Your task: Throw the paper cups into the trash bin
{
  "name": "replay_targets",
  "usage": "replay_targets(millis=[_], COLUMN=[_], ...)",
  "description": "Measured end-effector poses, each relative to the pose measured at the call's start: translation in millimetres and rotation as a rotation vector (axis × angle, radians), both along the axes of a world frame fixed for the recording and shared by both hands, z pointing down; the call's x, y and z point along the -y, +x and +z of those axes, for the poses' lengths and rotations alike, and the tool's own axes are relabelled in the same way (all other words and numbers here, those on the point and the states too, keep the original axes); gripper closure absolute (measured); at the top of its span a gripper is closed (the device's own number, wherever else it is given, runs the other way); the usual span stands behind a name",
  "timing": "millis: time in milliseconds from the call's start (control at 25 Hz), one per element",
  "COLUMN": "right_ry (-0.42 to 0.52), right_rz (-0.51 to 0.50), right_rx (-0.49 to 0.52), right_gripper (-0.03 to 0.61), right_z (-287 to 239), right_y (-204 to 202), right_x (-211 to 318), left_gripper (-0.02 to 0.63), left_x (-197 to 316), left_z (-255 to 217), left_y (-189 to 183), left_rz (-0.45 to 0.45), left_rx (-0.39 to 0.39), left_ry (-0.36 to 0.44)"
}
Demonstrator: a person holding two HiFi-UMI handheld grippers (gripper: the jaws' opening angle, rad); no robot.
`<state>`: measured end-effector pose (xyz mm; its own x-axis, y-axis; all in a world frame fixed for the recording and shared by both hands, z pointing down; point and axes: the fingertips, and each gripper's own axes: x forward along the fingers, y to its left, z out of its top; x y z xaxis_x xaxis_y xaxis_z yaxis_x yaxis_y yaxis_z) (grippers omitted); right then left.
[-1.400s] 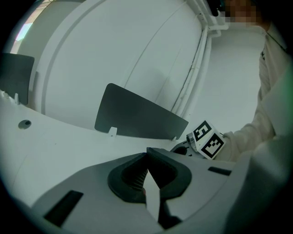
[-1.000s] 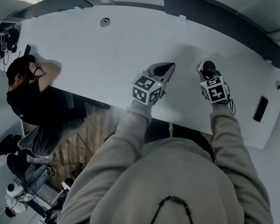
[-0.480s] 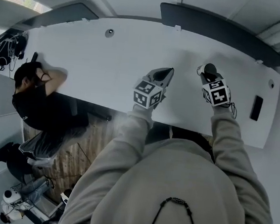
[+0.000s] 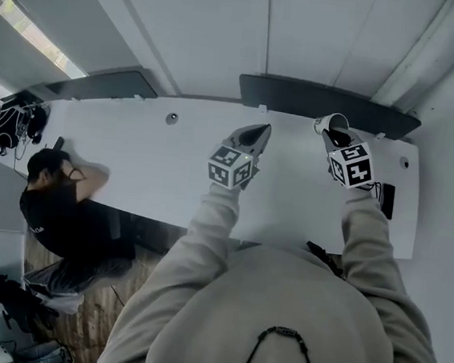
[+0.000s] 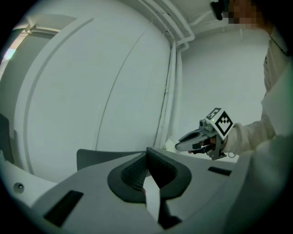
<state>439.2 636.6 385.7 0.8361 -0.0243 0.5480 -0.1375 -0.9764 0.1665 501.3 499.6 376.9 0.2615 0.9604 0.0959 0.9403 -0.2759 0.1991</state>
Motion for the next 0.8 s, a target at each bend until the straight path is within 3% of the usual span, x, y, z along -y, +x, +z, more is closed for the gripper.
replay_targets(millis=[200, 440, 680, 800], right_ry=[0.013, 0.023, 0.043, 0.063], right_rz=[0.024, -0.002, -0.064, -0.151], right_rx=[-0.107, -0.117, -0.091, -0.066], right_gripper=[0.54, 0.54, 0.54, 0.54], right_z=[-55, -55, -32, -17], right_y=[0, 0, 5, 25], right_x=[-7, -9, -23, -14], left_gripper=[0.62, 0.62, 0.62, 0.62], left_x=[-3, -19, -27, -5], left_z=[-39, -40, -25, -22], left_y=[9, 3, 12, 30], left_rz=[0.008, 0.021, -0.07, -0.179], left_rx=[-0.059, -0.11, -0.132, -0.108], left_ry=[-0.028, 0.037, 0.093, 0.091])
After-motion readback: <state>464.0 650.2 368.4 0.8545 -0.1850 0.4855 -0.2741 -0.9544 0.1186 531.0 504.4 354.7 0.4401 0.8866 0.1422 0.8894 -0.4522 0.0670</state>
